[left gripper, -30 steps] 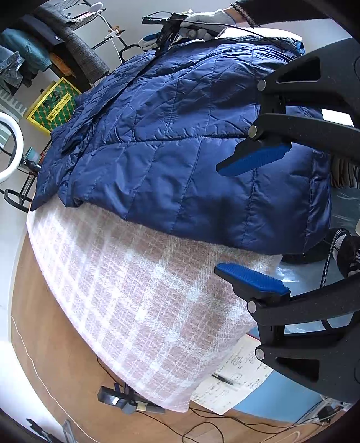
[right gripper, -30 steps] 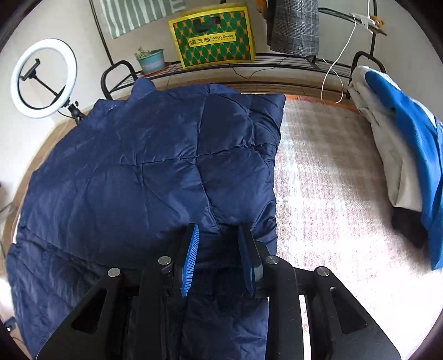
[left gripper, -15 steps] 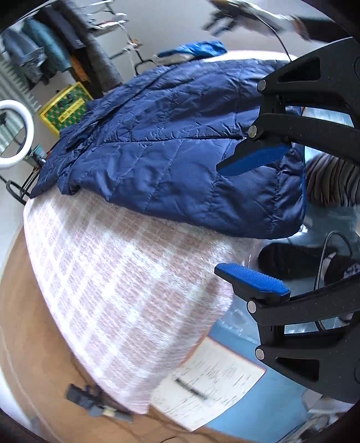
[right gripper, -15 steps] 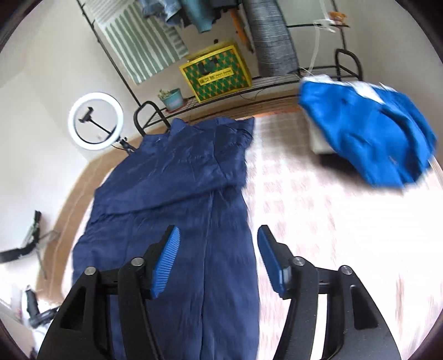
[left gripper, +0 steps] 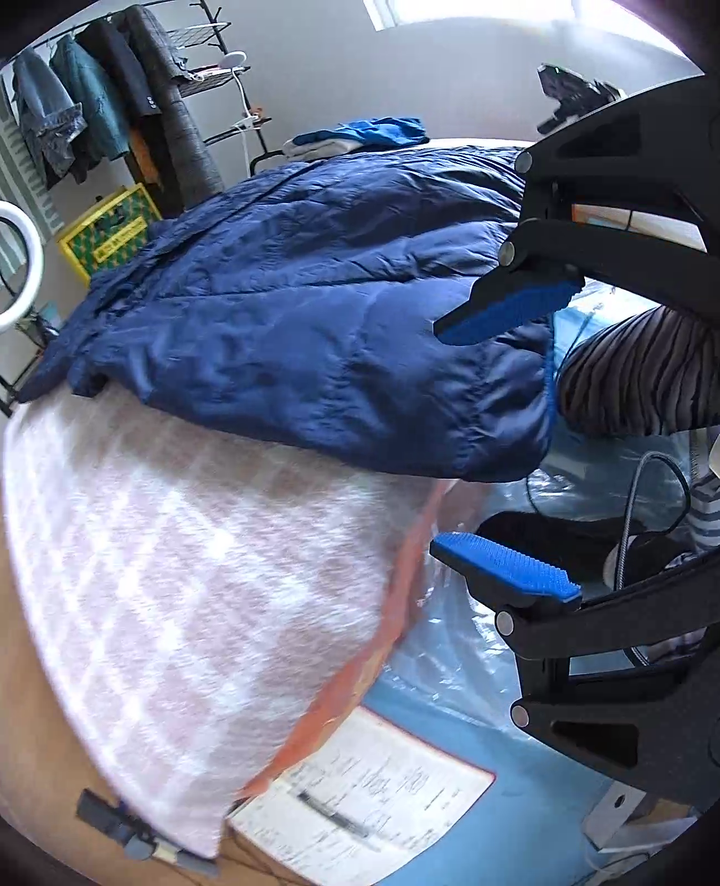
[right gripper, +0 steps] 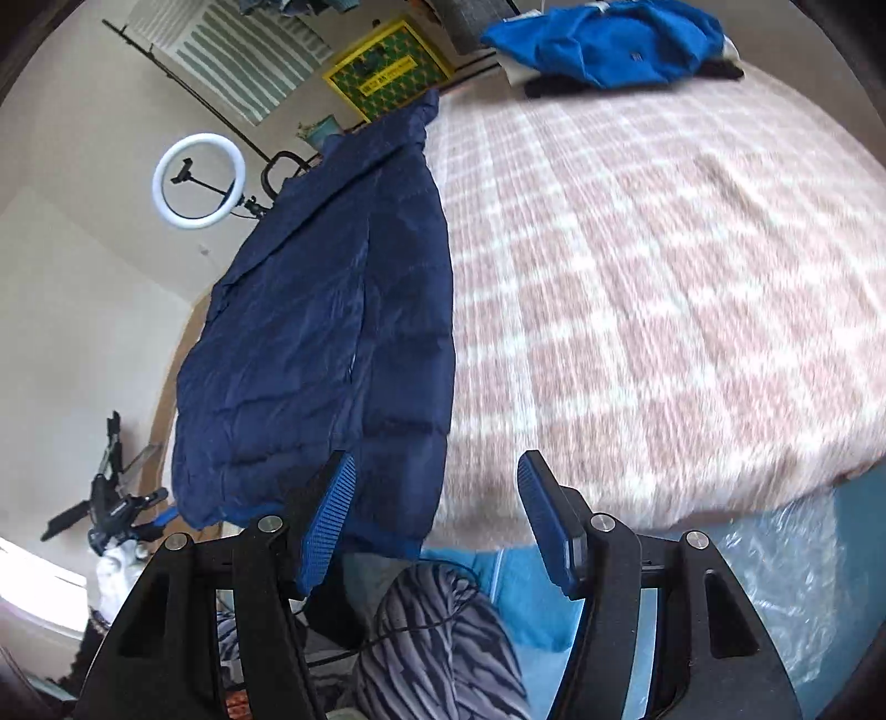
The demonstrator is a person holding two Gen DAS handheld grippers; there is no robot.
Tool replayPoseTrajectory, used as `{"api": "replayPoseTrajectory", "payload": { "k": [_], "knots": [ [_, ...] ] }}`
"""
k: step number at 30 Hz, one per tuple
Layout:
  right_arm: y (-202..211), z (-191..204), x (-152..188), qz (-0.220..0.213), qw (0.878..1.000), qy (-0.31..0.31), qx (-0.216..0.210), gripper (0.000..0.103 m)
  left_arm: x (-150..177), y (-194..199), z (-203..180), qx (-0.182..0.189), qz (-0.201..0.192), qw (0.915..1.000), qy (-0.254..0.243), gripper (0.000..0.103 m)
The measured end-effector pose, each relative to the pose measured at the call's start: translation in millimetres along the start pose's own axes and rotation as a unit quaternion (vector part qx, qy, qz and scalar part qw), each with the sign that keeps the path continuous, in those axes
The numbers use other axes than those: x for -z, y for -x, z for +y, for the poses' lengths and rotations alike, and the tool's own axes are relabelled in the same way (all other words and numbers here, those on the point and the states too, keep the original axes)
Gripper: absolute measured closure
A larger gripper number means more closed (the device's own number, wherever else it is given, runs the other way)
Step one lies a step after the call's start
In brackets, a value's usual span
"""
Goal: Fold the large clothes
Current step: 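Move the right tool toward the jacket hem, then grasp the hem end of the folded navy jacket with both tools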
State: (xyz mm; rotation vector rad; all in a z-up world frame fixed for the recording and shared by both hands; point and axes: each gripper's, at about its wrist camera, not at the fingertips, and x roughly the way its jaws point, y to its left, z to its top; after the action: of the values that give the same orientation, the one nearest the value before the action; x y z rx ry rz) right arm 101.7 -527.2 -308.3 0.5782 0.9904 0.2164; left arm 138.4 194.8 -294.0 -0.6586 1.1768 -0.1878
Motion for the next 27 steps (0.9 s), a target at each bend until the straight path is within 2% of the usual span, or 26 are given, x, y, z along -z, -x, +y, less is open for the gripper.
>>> {"api": "replayPoseTrajectory", "payload": {
  "k": [3,5,7,11,15,20,23,25,27],
  "knots": [
    [-16,-6,7,0.018,1.000,-0.010,-0.006,0.041,2,-11,5,0.004,0.012,0.9999,0.011,0.031],
    [-16,-4,10,0.010,1.000,-0.002,-0.023,0.026,3,-15,9,0.013,0.012,0.9996,0.021,0.031],
    [-16,-1,8,0.006,0.999,-0.005,-0.034,0.022,3,-17,12,0.026,0.011,0.9991,0.033,0.030],
    [-18,0,8,0.011,0.999,0.003,-0.040,0.022,9,-26,11,0.053,0.019,0.9976,0.041,0.029],
    [-18,-14,14,0.022,0.996,-0.035,-0.075,0.022,19,-33,2,0.067,0.038,0.9967,0.027,0.029],
    [-33,-22,23,0.041,0.994,-0.060,-0.086,0.022,29,-36,-3,0.078,0.054,0.9954,0.017,0.031],
    [-40,-15,24,0.050,0.993,-0.053,-0.097,0.024,31,-32,-5,0.095,0.054,0.9939,0.018,0.041],
    [-47,-8,21,0.057,0.992,-0.048,-0.098,0.024,30,-29,-6,0.105,0.058,0.9926,0.017,0.058],
    [-54,-5,21,0.068,0.992,-0.044,-0.094,0.030,30,-25,-12,0.106,0.058,0.9926,0.006,0.068]
  ]
}}
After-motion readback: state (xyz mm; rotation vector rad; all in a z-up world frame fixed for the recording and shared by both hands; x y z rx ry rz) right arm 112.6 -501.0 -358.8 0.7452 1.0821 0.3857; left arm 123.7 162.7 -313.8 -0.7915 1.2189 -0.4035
